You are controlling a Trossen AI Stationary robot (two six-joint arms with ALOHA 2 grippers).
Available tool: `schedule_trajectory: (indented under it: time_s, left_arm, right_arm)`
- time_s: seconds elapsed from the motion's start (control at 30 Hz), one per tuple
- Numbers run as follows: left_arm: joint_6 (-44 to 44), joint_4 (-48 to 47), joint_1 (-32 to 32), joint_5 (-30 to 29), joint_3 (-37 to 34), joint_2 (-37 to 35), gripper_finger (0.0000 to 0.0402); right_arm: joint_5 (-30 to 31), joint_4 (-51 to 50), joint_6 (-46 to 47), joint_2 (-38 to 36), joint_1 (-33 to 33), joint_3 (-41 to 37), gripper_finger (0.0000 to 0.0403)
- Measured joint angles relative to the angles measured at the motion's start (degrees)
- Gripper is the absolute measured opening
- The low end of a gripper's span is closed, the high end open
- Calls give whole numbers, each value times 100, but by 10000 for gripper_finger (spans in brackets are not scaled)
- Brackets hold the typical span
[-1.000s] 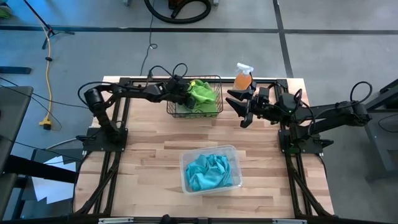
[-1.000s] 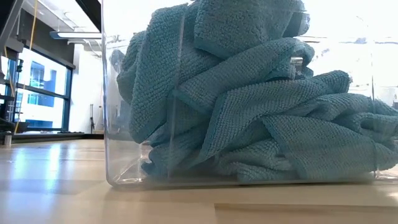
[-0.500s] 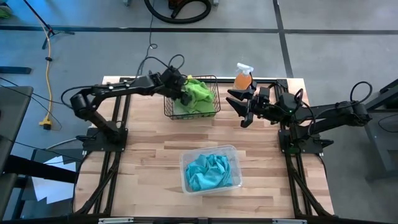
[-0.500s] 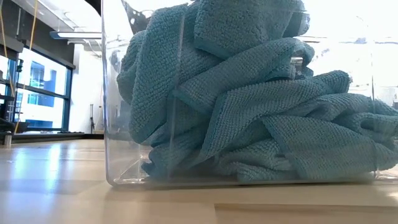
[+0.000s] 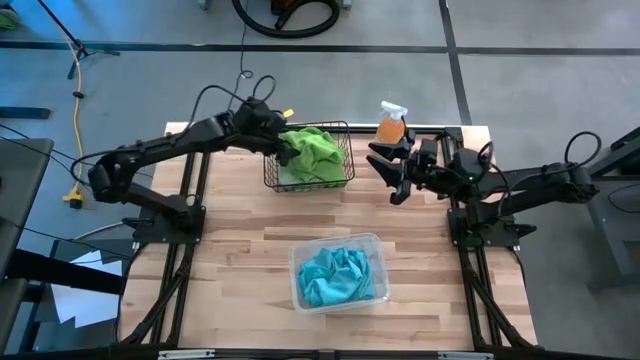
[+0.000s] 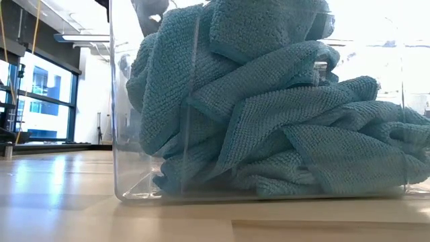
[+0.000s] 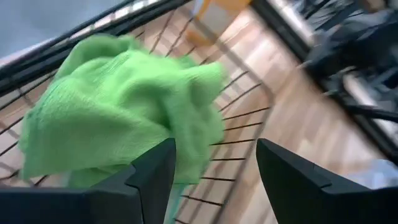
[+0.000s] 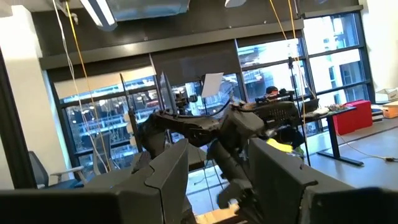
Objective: Sort microfiber towel by color & place in baskets
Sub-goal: Return to Home Position
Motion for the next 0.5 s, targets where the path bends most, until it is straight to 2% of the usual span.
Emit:
schedule_trajectory:
  time_s: [0.17,0.27,0.4,0.5]
  left_arm:
    - [24,87,-31,97,0,-641,212]
    - [498,422,-277,37,-43,-1127,211]
    - [856,2035,-980,-23,-556,-1883,202]
    - [934,3448,-1632,-412,-1283,-2329,187]
  right_arm:
    - [-4,4,0,-270,0,0,163]
    - [-4,5,42,-458,0,1,163]
    - [18,3,-164,-676,0,2,163]
    - [20,-7,-212,-798,0,2,163]
